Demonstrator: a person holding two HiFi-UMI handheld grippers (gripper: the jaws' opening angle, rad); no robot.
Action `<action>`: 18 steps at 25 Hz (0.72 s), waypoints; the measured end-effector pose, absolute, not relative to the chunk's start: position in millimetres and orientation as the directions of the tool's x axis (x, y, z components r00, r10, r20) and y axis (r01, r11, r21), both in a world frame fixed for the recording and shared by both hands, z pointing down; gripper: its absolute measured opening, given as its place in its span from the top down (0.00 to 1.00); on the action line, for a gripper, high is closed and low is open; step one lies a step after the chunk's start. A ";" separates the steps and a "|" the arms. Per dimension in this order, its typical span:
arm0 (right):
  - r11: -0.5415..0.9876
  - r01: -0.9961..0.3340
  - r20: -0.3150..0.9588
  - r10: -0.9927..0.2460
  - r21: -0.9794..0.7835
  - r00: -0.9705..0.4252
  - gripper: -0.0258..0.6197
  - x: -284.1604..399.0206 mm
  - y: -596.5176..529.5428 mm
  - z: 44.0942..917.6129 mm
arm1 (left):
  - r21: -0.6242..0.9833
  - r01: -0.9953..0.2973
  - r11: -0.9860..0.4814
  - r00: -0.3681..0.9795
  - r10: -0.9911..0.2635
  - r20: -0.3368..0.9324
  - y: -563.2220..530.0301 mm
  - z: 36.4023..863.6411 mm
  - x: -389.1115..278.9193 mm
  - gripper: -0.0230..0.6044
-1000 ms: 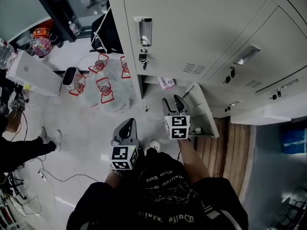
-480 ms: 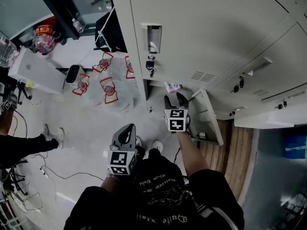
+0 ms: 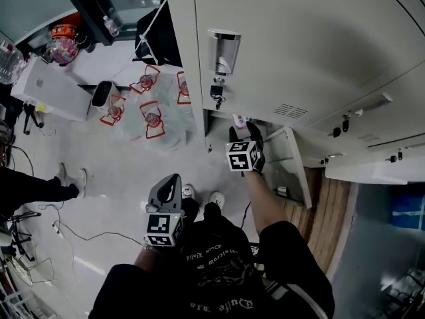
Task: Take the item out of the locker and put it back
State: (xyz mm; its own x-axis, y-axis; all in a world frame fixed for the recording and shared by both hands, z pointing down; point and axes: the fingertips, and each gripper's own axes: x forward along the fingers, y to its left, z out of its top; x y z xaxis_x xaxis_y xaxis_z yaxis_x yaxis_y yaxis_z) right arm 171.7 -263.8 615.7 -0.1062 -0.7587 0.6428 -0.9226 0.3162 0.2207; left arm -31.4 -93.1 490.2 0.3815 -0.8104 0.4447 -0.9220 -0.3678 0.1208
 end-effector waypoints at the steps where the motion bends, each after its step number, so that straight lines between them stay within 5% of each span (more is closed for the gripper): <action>1: 0.325 -0.916 0.651 -0.753 0.235 -0.100 0.63 171.8 -265.8 619.5 | 0.117 -0.926 -0.360 0.373 -0.813 0.448 -92.6 490.5 -34.4 0.95; 11: 0.356 -0.878 0.692 -0.720 0.320 -0.040 0.65 178.9 -279.3 639.2 | 0.086 -0.943 -0.323 0.323 -0.817 0.478 -87.7 495.3 -51.5 0.95; 18: 0.334 -0.884 0.698 -0.716 0.326 -0.013 0.84 183.8 -280.0 639.0 | 0.089 -0.948 -0.305 0.309 -0.822 0.479 -89.1 495.4 -58.9 0.95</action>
